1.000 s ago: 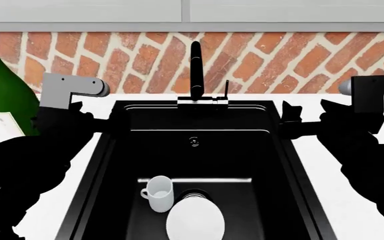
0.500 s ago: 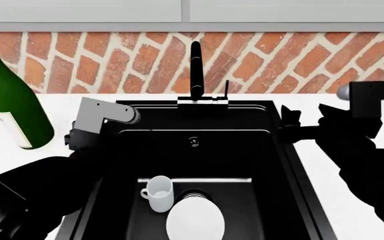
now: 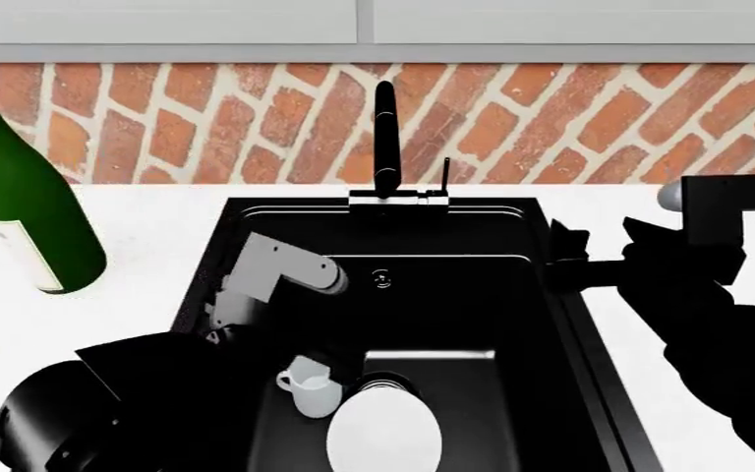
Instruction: Pick the cup and bowl from the sink and place them on the counter for drying.
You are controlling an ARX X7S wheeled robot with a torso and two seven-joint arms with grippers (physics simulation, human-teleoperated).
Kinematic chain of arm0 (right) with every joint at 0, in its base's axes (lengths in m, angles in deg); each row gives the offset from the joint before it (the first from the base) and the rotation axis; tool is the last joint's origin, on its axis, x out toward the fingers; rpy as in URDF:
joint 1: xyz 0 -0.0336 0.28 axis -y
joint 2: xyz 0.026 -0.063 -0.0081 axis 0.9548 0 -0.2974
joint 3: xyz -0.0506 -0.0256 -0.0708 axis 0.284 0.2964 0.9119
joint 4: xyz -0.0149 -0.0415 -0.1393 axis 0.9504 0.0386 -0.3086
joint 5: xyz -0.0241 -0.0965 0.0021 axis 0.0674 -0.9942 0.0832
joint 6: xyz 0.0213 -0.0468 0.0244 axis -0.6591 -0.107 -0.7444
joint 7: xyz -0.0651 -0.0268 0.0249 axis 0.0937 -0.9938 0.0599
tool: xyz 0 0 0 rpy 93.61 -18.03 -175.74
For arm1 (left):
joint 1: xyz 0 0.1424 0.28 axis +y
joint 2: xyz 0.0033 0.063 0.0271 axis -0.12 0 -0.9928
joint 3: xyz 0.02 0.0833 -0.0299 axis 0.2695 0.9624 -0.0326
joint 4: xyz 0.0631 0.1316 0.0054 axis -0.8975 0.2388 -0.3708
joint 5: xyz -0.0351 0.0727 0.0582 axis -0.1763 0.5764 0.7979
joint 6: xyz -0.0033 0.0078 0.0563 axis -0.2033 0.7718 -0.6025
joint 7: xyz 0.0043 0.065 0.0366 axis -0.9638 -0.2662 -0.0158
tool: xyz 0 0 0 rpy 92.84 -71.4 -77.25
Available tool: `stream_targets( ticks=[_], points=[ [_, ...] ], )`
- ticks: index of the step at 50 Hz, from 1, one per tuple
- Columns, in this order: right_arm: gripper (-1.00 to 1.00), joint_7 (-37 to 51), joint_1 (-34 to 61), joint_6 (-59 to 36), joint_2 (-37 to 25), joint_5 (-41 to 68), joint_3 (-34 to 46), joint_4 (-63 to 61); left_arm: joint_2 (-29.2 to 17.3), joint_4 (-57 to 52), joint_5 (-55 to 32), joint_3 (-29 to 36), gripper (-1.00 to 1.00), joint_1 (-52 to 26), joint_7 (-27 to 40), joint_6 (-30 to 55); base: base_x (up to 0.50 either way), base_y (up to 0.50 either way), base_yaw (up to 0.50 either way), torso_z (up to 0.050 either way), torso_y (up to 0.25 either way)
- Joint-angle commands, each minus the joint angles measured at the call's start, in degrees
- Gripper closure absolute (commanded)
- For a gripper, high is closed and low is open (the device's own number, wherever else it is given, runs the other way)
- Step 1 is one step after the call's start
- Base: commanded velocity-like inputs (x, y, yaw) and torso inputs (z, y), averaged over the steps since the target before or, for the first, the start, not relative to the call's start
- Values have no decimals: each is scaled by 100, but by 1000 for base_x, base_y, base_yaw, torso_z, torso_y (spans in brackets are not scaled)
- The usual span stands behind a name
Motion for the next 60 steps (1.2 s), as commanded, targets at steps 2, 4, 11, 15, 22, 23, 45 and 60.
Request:
stream_targets(
  ticks=[2,4,11,15,22,23,45,60],
  points=[
    [-100,-22,-116,47,42,-39,-71,17,-6,488,196,452,-100,151,-223,-291,0,0,0,0,0],
    [-100,-28,-100,62,45,-41,-61,37,19,602,259,510,-100,172,-223,-365,0,0,0,0,0],
    [-100,-46,-155,116,53,-43,-48,58,13,843,387,686,-100,172,-270,-505,0,0,0,0,0],
    [-100,-52,-179,163,72,-48,-57,99,59,1114,517,765,-100,74,-294,-659,0,0,0,0,0],
    [-100,-80,-207,215,83,-59,-14,144,88,1627,714,920,-100,-58,-436,-951,0,0,0,0,0],
    [-100,-80,-212,218,86,-56,-15,148,78,1659,718,916,-100,-61,-448,-967,0,0,0,0,0],
    [-100,-130,-330,323,109,-12,-8,223,229,3196,1242,1328,-100,-318,-894,-1906,0,0,0,0,0],
    [-100,-165,-418,418,142,-18,52,272,367,4310,1507,1466,-100,-464,-1163,-2536,0,0,0,0,0]
  ],
)
